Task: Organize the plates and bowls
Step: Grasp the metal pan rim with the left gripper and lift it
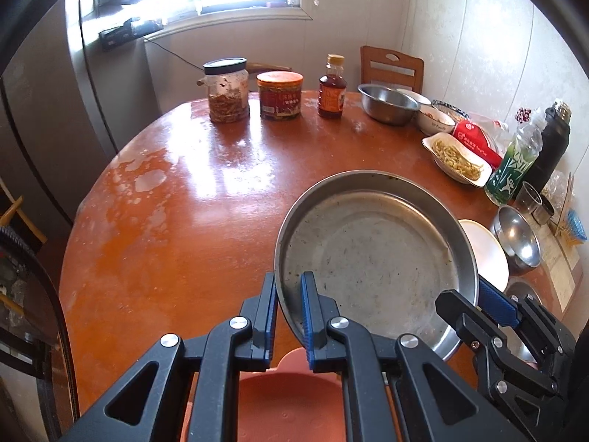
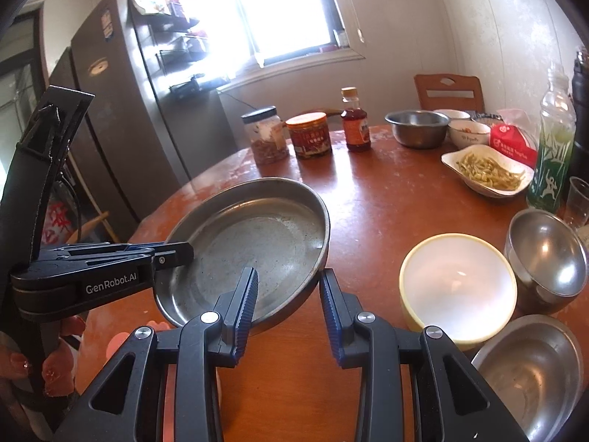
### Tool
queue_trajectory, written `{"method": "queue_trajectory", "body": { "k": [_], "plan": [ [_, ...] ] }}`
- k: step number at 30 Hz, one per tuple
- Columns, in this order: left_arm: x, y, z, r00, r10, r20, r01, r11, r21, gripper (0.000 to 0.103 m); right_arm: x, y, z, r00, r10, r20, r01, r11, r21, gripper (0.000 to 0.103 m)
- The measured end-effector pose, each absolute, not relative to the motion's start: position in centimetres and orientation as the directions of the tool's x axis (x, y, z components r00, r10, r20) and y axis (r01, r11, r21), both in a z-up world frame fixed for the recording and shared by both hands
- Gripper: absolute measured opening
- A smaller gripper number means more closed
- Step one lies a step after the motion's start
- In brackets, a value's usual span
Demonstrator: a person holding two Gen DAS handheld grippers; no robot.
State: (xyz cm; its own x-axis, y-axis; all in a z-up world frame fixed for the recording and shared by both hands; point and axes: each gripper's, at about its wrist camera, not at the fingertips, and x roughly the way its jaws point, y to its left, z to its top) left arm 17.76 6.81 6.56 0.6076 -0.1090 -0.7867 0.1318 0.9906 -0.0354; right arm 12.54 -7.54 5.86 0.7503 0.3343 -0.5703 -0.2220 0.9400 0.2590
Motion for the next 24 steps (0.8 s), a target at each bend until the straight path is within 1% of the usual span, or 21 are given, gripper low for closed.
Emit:
{"method": "queue_trajectory", "body": {
  "k": [6, 14, 24],
  "plan": [
    [14.9, 8.4, 7.8, 0.642, -0.073, -0.763, 0.084, 0.996, -0.025, 0.011, 11.1, -6.2, 6.6, 0.732, 0.387, -0.561, -0.283, 0.921, 0.266, 0.036],
    [11.7, 10.6, 8.5, 0.667, -0.06, -0.743, 0.033, 0.998, -0.052, 0.012, 9.1, -4.3, 7.2, 0.717, 0.426, -0.551, -0.351, 0.904, 0.243, 0.036],
    [8.5, 12.2, 8.2, 0.679, -0.018, -0.734, -0.038, 0.998, -0.059, 0.012, 7.4, -2.8, 7.4, 0.692, 0.475, -0.543, -0.425, 0.877, 0.225, 0.036]
  ]
}}
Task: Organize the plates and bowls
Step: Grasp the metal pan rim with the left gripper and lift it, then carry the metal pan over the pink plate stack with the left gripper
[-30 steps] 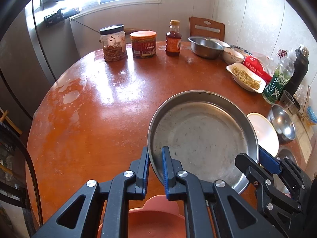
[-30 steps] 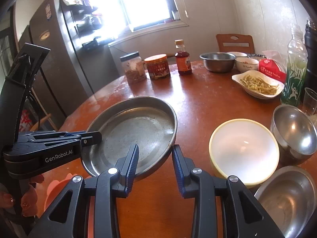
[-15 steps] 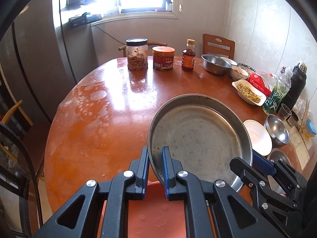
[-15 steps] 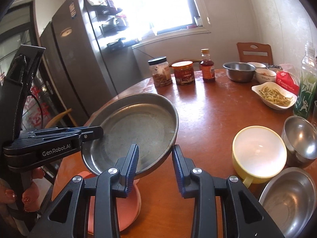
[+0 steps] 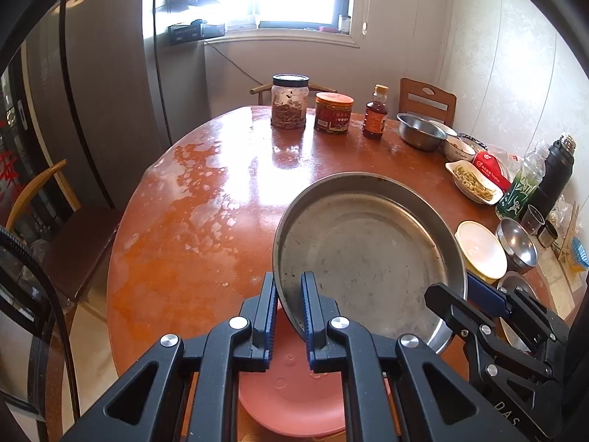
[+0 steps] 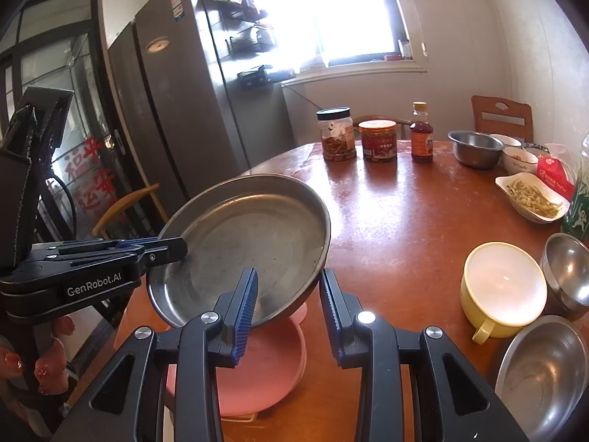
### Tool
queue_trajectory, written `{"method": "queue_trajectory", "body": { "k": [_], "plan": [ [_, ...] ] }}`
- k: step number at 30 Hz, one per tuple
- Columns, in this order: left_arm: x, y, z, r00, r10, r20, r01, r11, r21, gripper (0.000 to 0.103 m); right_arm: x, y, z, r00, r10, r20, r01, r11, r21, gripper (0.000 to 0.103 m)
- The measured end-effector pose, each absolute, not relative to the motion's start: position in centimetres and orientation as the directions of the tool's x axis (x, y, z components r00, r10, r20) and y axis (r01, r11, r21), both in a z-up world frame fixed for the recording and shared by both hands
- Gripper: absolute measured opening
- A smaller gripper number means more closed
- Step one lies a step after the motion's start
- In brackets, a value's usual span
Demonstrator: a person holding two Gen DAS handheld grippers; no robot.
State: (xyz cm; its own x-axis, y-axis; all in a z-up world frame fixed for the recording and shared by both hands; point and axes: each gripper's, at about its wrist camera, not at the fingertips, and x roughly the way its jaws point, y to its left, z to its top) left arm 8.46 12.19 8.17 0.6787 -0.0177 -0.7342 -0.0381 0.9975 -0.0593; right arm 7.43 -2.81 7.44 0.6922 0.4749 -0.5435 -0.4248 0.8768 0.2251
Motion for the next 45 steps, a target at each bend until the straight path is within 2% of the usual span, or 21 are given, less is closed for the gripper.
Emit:
{"method": "queue_trajectory", "body": {
  "k": [15, 45],
  "plan": [
    [5.6, 13.3, 6.2, 0.677, 0.026, -0.735, -0.128, 0.988, -0.083, 0.013, 6.6, -1.6, 6.3, 0.659, 0.507, -0.556, -0.49, 0.85, 0.194, 0.036],
    [4.1, 13.5, 1.1, 0.656, 0.098, -0.749, -0.231, 0.97, -0.076, 0.014, 7.0, 0.5, 1.4, 0.574, 0.496, -0.651, -0.558, 0.819, 0.132, 0.036]
  ]
}}
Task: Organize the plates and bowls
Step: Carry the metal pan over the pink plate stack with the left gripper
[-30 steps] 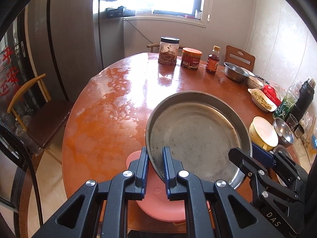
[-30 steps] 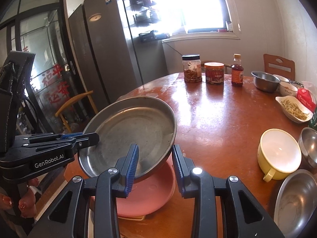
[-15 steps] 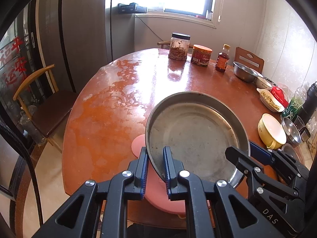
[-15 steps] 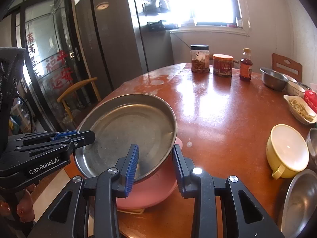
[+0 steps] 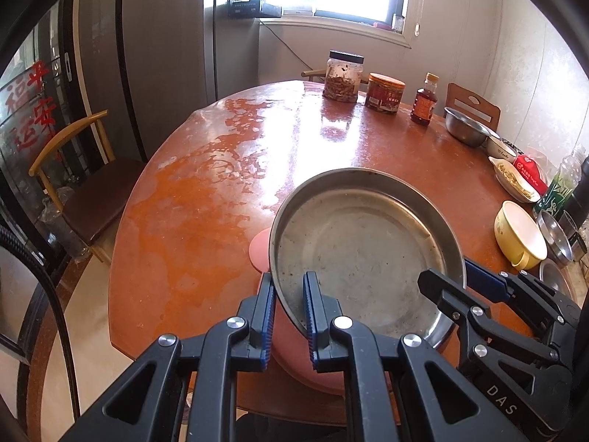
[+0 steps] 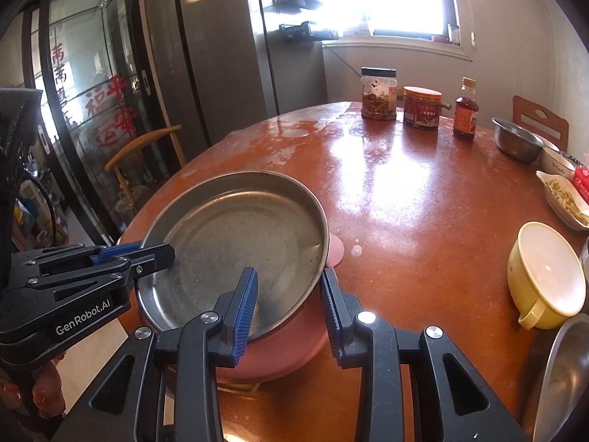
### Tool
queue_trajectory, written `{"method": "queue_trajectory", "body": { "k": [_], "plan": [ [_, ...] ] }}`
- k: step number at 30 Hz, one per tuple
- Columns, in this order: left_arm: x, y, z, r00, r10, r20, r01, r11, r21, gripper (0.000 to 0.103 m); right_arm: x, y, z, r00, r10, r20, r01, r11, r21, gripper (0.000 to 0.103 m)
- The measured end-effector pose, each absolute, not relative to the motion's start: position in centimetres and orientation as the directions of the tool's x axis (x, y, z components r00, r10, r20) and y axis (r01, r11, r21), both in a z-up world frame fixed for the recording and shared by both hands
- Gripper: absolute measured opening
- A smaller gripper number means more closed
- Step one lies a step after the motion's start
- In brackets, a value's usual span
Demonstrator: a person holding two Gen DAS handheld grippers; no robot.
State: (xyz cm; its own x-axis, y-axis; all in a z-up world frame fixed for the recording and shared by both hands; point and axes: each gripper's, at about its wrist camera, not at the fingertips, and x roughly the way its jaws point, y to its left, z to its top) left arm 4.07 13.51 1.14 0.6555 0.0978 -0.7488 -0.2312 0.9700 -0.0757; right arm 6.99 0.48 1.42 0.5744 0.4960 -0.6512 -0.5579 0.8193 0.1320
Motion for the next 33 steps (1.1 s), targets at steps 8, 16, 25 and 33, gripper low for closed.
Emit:
{"method": "queue_trajectory", "body": {
  "k": [8, 16, 25, 33],
  "plan": [
    [4.3, 13.3, 0.2, 0.643, 0.089, -0.761, -0.227, 0.971, -0.078, 0.015, 7.1, 0.6, 0.8, 0.58, 0.475, -0.661, -0.558, 0.824, 0.103, 0.036],
    [4.5, 13.1, -0.3, 0.636, 0.096, -0.766, -0.231, 0.97, -0.07, 0.015, 6.9, 0.6, 0.3, 0.58, 0.472, -0.664, -0.56, 0.823, 0.096, 0.037],
    [4.1, 13.2, -0.5, 0.638, 0.099, -0.764, -0.241, 0.968, -0.075, 0.015, 6.5, 0.8, 0.1, 0.583, 0.472, -0.661, -0.575, 0.815, 0.075, 0.038],
    [4.0, 13.0, -0.4, 0.639, 0.108, -0.762, -0.242, 0.968, -0.065, 0.016, 6.4, 0.8, 0.0, 0.581, 0.476, -0.66, -0.582, 0.81, 0.071, 0.04]
  ]
}}
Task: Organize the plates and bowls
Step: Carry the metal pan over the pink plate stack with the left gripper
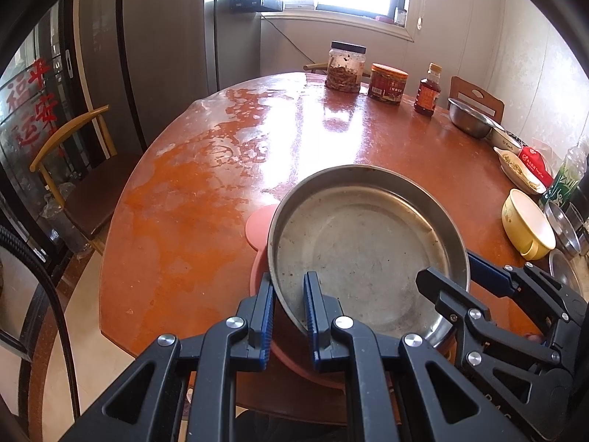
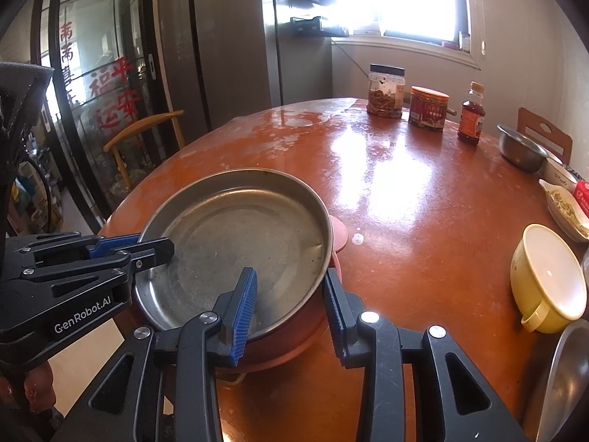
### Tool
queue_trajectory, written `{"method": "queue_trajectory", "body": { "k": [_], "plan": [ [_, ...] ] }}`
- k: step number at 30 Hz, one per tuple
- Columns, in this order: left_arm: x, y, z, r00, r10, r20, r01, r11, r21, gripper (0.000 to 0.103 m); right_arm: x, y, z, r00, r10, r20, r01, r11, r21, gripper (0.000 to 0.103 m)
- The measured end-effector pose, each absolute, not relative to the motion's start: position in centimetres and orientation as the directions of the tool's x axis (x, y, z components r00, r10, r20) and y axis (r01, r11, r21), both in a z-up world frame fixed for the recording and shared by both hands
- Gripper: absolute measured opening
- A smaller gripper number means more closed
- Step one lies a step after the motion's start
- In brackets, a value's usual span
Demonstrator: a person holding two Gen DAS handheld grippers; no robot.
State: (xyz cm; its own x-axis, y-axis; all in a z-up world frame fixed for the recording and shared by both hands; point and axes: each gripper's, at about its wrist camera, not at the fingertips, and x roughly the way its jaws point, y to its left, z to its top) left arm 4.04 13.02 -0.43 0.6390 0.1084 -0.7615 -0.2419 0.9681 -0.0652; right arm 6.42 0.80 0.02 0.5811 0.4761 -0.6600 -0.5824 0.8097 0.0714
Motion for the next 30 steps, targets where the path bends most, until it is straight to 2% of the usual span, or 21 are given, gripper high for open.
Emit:
{"method": "queue_trajectory", "body": {
  "k": [7, 10, 18, 24, 26, 30],
  "plan": [
    [4.3, 13.0, -0.7, 0.633, 0.1, -0.767, -0.238, 0.969, -0.069, 0.016, 6.5, 0.6, 0.2, 0.583, 0.484, -0.653, -0.575, 0.813, 0.09, 0.043],
    [4.6, 12.8, -0.9, 0.631, 0.103, -0.769, -0.236, 0.97, -0.063, 0.016, 6.5, 0.4, 0.3, 0.593, 0.478, -0.648, -0.567, 0.819, 0.086, 0.048],
    [4.7, 12.8, -0.8, 0.632, 0.106, -0.768, -0.239, 0.969, -0.063, 0.016, 6.6, -0.1, 0.5, 0.6, 0.482, -0.639, -0.556, 0.825, 0.101, 0.053],
    [4.4, 12.9, -0.4, 0.645, 0.105, -0.757, -0.237, 0.969, -0.067, 0.025, 6.5, -0.6, 0.8, 0.605, 0.485, -0.632, -0.546, 0.83, 0.114, 0.054],
    [4.3, 12.8, -0.2, 0.65, 0.108, -0.753, -0.238, 0.969, -0.067, 0.026, 6.3, -0.8, 0.9, 0.606, 0.488, -0.628, -0.544, 0.831, 0.12, 0.058],
    [3.9, 12.7, 0.3, 0.661, 0.107, -0.742, -0.235, 0.969, -0.07, 0.027, 6.3, -1.2, 1.3, 0.61, 0.492, -0.621, -0.539, 0.832, 0.13, 0.06]
  ]
}}
